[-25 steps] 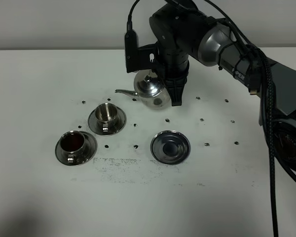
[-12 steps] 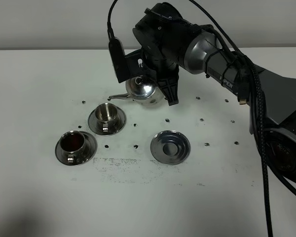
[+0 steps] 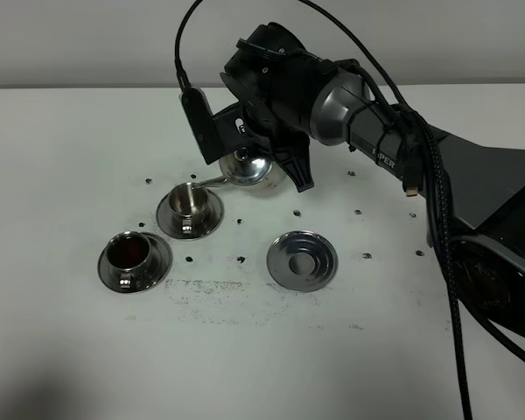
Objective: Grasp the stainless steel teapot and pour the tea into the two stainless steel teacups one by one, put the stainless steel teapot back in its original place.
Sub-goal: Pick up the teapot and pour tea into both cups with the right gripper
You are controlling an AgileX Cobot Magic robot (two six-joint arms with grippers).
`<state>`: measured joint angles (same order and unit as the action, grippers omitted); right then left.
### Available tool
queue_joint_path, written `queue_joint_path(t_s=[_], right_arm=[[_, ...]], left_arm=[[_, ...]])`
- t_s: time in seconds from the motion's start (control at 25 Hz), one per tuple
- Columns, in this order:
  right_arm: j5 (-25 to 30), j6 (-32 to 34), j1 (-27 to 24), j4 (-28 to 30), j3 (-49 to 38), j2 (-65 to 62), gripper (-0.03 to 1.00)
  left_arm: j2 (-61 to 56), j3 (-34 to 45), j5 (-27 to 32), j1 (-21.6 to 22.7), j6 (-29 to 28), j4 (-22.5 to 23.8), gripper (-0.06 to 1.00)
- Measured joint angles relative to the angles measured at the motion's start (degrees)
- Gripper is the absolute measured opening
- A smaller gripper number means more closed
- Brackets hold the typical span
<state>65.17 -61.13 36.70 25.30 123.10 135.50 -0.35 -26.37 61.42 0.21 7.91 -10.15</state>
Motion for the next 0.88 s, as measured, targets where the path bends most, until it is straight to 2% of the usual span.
queue_joint_path(t_s=[0.52,0.88], right_arm=[[-3.56,-2.29,1.2,6.13,0.0,0.48,0.18],[-3.81,-3.76,2.25,8.54,0.0,1.18,0.18]], left_arm=[[0.0,0.0,0.0,0.0,0.0,0.0,0.43],[0.0,0.0,0.0,0.0,0.0,0.0,0.43]])
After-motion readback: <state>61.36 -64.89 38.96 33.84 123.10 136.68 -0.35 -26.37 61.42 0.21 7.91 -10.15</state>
